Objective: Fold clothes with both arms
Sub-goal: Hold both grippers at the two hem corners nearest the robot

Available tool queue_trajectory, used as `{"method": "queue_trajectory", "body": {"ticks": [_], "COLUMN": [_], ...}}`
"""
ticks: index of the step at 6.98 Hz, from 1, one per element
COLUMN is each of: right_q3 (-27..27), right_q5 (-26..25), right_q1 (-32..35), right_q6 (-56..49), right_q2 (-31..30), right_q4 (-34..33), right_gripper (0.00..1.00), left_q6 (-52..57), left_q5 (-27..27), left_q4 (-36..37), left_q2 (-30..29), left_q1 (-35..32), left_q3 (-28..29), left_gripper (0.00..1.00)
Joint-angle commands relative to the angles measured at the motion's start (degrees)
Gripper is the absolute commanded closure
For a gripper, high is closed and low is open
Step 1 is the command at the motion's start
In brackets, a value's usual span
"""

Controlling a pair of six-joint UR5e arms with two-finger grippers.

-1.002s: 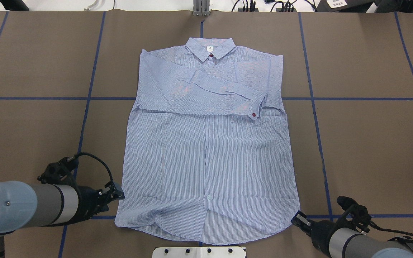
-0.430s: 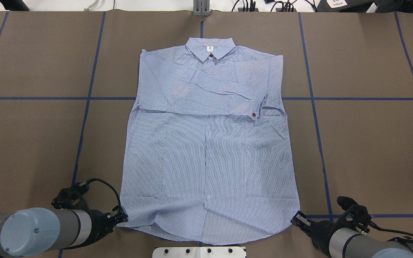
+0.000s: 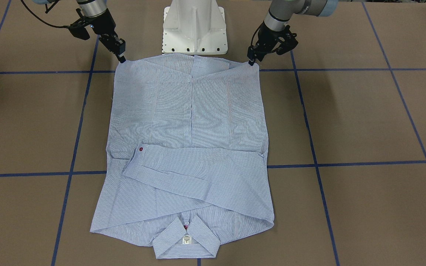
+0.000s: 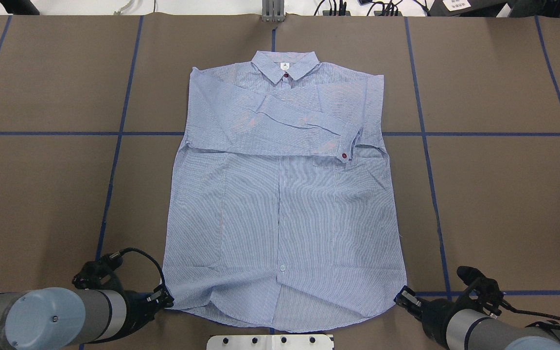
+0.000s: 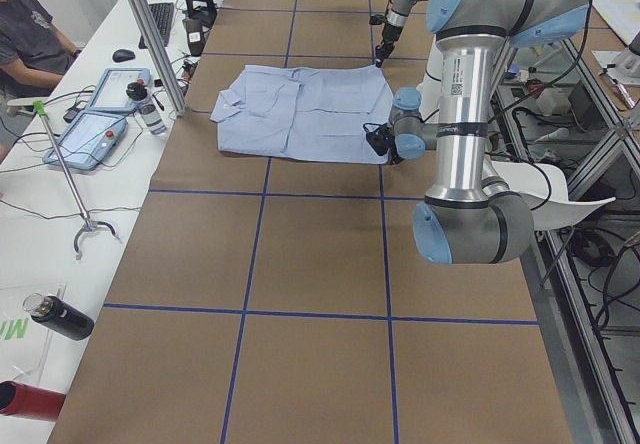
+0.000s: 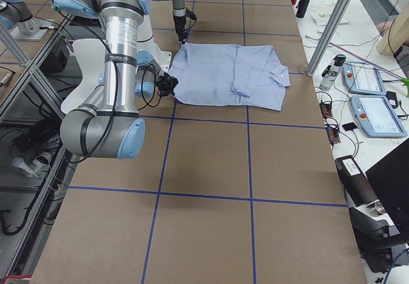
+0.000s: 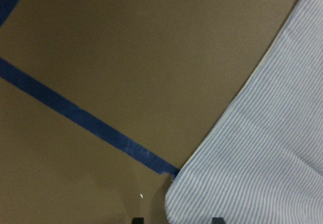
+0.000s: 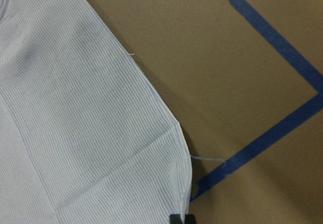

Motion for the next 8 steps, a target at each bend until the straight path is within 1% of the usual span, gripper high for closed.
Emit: {"method": "queue_trajectory", "body": {"ticks": [1,4,8], "right_q3": [0.0,-0.09,-0.09], "right_q5": [0.0,0.0,0.0], "right_q1": [0.0,0.0,0.09], "right_q6": [0.0,0.0,0.0], "right_q2": [0.0,-0.09,-0.09], "right_q4": [-0.01,-0.01,-0.01], "right_gripper": [1.0,1.0,1.0], "left_q6": [0.43,0.78,0.78], "left_q5": [-0.07,0.2,0.2], "left_q4": [0.0,0.0,0.0], "left_q2": [-0.62,-0.54,-0.45], "left_q1": [0.0,-0.53,-0.53], "left_q3": [0.35,0.35,0.61], "left_gripper": [0.47,0.54,0.54]}}
